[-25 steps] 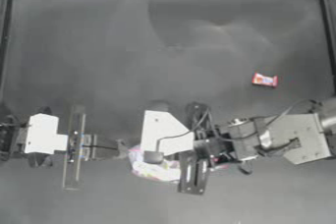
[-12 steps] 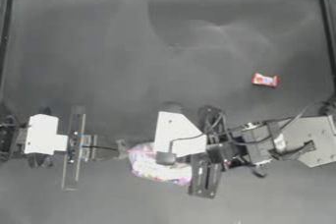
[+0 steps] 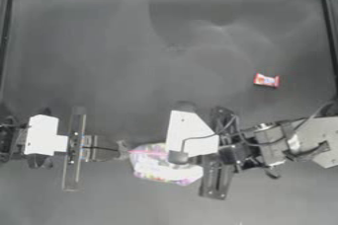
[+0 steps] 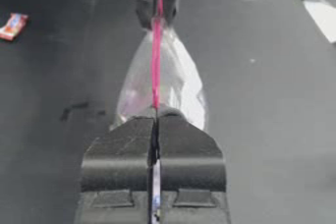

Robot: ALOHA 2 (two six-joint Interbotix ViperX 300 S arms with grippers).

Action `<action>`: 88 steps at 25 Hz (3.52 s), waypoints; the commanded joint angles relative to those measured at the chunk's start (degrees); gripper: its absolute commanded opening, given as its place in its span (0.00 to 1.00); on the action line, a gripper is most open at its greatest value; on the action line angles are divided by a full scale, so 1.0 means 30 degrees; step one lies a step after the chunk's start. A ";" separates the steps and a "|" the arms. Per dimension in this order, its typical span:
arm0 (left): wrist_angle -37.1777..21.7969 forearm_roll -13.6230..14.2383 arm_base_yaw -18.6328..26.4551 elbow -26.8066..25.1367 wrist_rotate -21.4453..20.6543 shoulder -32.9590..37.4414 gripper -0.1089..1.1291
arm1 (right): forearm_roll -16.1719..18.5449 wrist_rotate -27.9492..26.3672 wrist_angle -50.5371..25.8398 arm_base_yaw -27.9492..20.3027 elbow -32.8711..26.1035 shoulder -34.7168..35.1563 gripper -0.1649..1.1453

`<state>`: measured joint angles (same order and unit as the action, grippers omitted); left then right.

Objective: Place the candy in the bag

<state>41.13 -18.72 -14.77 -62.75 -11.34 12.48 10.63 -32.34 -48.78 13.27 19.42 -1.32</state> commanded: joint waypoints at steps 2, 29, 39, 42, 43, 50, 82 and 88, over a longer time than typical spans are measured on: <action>0.0059 0.0029 -0.0088 0.0059 0.0000 0.0791 0.19 | -0.0029 -0.0410 -0.0234 0.0352 0.0469 -0.1143 0.28; 0.0029 0.0000 -0.0088 0.0205 0.0059 0.0352 0.19 | 0.0029 -0.2900 0.0498 0.1377 0.3428 -0.3311 0.26; 0.0029 0.0000 -0.0088 0.0264 0.0059 0.0352 0.19 | 0.0029 -0.3486 0.0469 0.1699 0.4248 -0.4072 0.26; 0.0029 0.0000 -0.0088 0.0264 0.0059 0.0352 0.19 | 0.0029 -0.3486 0.0352 0.1729 0.4307 -0.4102 0.26; 0.0000 0.0000 -0.0088 0.0264 0.0059 0.0352 0.19 | 0.0029 -0.3486 0.0293 0.1729 0.4307 -0.4102 0.26; 0.0000 0.0029 -0.0088 0.0234 0.0088 0.0352 0.19 | 0.0029 -0.3545 0.0264 0.1729 0.4424 -0.4307 0.26; -0.0029 0.0029 0.0938 0.0762 -0.0088 0.0205 0.19 | 0.2490 -0.3809 -0.0557 0.1436 0.4160 -0.5039 0.26; -0.1465 0.0000 0.1816 0.0967 -0.1055 0.1113 0.19 | 0.3340 -0.3662 -0.0732 0.0938 0.3809 -0.5068 0.26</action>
<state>37.71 -18.72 -9.93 -61.17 -13.97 12.57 19.78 -43.24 -51.06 16.44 32.61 -14.85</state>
